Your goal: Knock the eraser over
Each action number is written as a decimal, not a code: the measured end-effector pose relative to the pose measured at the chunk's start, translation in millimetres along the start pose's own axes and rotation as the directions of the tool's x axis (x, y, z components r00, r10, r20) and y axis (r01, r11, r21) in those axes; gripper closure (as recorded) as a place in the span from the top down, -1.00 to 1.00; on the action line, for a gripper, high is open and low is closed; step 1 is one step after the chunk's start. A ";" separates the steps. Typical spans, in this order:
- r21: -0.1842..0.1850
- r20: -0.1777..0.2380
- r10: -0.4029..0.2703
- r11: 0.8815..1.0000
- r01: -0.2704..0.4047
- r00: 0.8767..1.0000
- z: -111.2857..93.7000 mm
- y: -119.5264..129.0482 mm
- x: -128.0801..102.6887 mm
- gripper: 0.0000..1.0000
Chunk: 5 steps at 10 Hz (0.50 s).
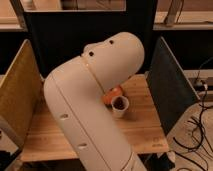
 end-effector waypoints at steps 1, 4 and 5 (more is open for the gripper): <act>-0.025 -0.019 -0.013 1.000 0.012 1.000 2.7 10.7 1.4 -1.00; -0.122 -0.029 -0.066 0.991 0.062 0.997 9.1 46.3 -10.3 -1.00; -0.147 -0.024 -0.087 0.986 0.083 0.996 10.8 55.2 -17.6 -1.00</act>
